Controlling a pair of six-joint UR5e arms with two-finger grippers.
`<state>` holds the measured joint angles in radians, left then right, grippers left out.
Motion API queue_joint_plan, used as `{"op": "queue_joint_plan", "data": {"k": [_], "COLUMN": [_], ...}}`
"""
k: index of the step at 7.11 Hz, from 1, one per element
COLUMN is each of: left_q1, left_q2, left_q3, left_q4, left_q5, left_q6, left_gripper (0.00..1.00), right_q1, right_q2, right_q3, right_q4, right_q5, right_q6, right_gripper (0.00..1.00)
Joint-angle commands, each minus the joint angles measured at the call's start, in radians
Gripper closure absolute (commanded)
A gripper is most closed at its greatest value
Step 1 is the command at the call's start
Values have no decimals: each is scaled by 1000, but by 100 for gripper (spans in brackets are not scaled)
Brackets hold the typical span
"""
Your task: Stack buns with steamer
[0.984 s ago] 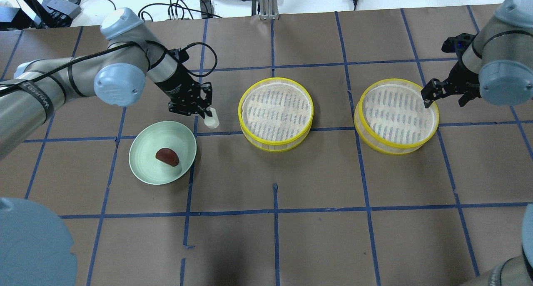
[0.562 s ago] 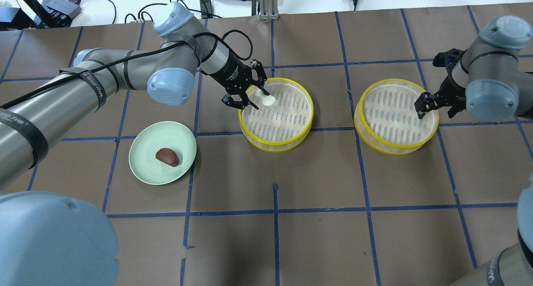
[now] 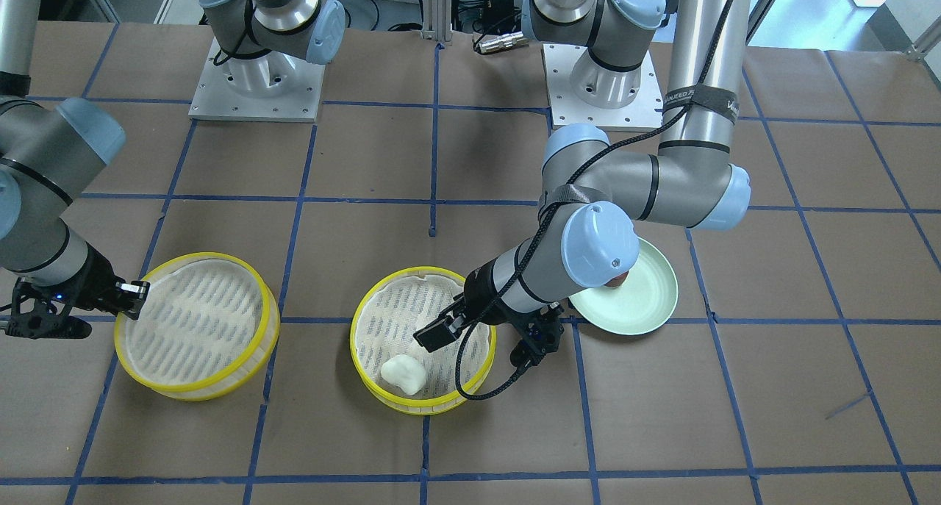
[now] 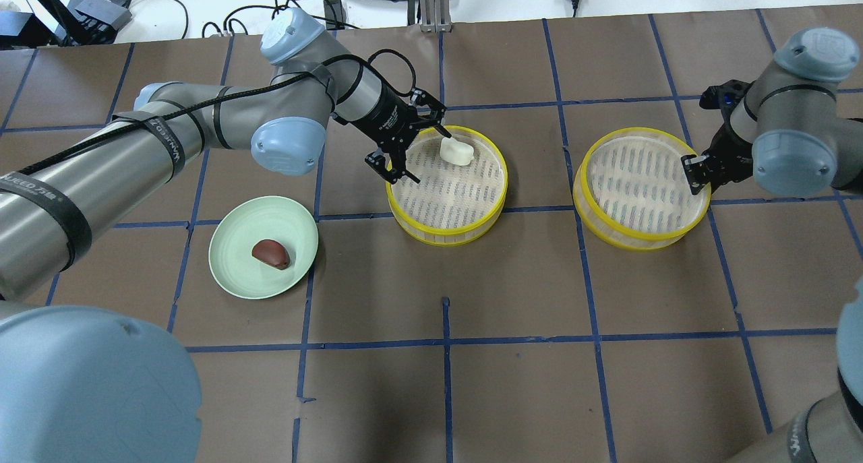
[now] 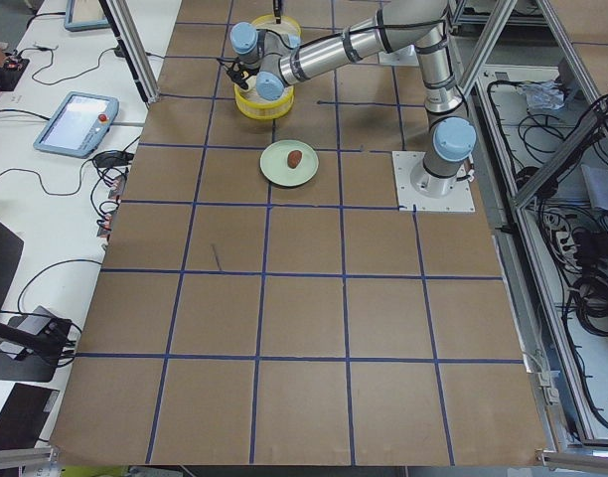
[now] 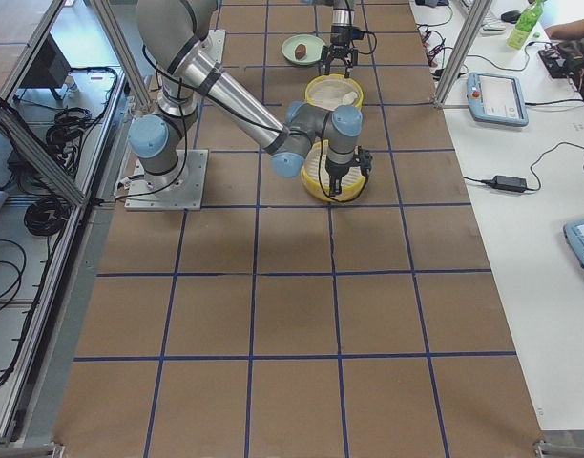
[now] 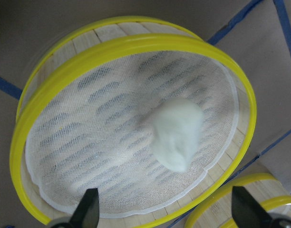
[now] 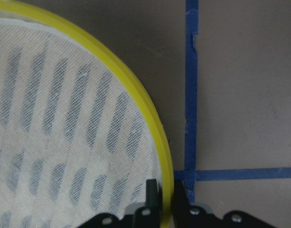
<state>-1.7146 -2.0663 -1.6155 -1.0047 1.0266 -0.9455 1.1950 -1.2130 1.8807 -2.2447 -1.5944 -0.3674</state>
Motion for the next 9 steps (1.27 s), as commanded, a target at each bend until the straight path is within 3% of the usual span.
{"op": "queue_joint_plan", "data": {"k": [1,2,4,6,9], "left_q1": [9,10,16,90,162], "left_q2": [32,66,95,113,123], "left_q3": [-13,-20,-88,-205,-297], "left_q4": [-58,-162,-207,-204,-192], "left_q5": [191,360,699,751,739], "left_q6": [242,404,749,835,929], "left_gripper": [0,0,0,0,0], "right_q1": [0,2,49,224,447], "right_q2": [-23,-51,-117,-128,-100], "right_q3": [-34,-58,-179,-288,-304], "right_q4": [19,42,263,409,410], "right_q5": [-4,-3,8,22,65], "right_q6": [4,8,95,396,768], "right_gripper": [98,98,97,97,97]}}
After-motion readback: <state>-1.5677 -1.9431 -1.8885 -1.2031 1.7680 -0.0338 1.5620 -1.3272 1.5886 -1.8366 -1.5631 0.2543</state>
